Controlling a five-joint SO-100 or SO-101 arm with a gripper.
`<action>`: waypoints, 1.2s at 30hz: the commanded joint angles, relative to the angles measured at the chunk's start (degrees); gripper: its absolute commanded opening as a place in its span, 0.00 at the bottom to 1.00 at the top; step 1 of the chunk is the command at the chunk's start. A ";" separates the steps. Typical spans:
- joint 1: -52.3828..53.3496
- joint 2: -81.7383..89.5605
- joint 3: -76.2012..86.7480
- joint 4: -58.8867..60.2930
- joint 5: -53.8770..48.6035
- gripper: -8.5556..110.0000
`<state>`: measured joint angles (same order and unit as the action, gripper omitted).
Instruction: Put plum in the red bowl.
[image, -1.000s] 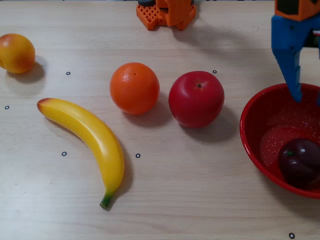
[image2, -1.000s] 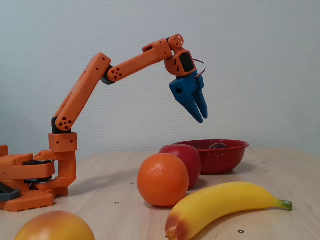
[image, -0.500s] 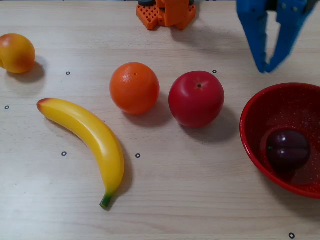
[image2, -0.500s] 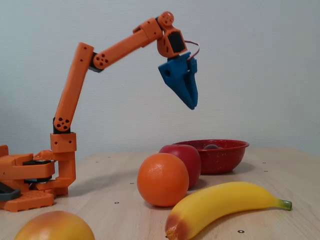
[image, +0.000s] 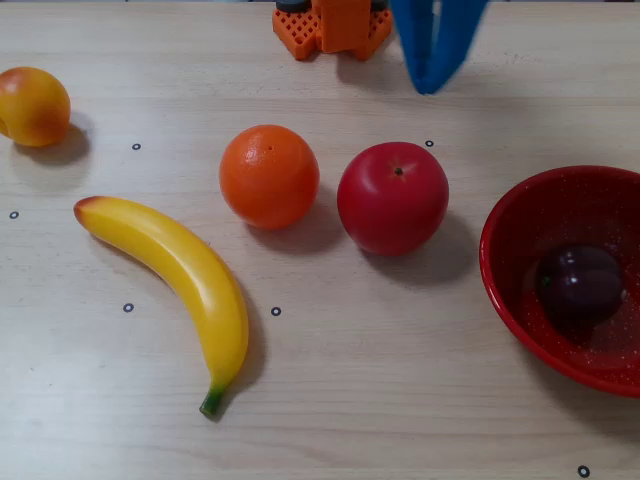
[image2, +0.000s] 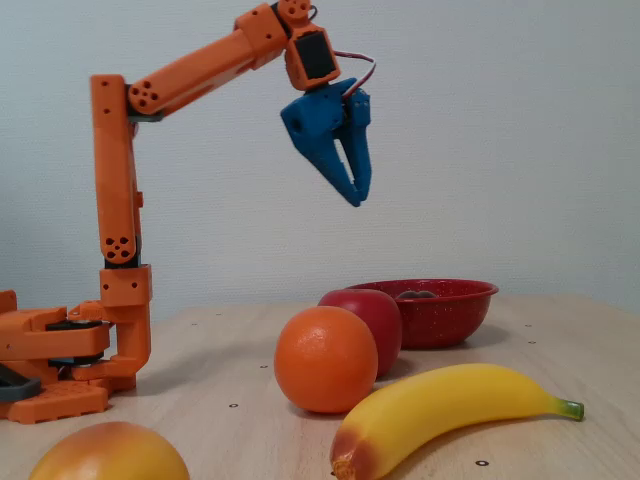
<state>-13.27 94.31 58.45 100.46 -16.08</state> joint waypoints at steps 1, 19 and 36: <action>2.20 9.93 1.49 0.35 1.58 0.07; 6.50 51.59 63.11 -22.06 2.02 0.07; 6.06 86.84 102.04 -42.54 17.05 0.07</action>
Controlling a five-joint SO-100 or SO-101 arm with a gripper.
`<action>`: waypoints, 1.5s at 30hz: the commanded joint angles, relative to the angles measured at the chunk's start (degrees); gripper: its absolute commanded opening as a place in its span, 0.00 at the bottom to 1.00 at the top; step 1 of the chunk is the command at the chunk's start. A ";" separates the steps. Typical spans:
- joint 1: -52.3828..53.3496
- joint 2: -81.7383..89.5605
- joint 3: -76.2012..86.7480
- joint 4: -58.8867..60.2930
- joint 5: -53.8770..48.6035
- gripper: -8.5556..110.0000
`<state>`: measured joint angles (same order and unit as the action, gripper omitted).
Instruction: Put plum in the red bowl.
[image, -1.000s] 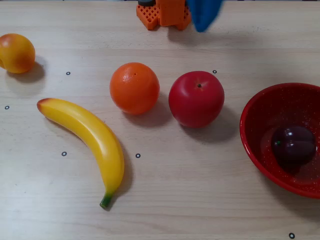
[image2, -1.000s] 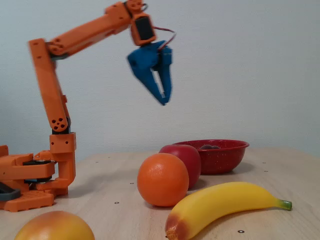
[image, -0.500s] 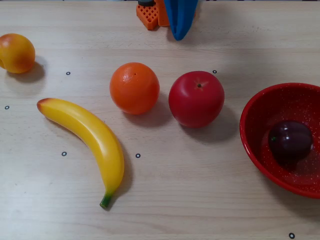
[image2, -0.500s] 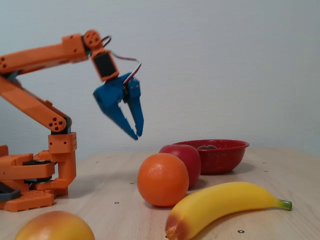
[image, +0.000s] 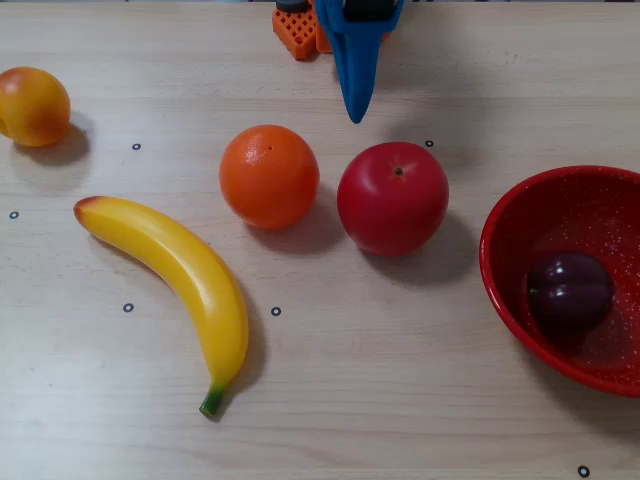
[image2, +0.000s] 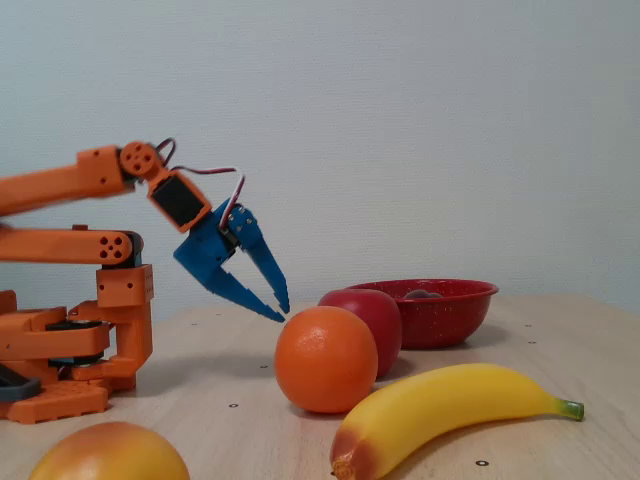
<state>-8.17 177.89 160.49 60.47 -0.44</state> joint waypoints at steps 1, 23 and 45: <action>0.97 5.10 2.64 -3.25 1.32 0.07; 3.78 13.10 22.06 -11.69 4.39 0.07; 4.04 13.10 22.06 -11.34 5.80 0.07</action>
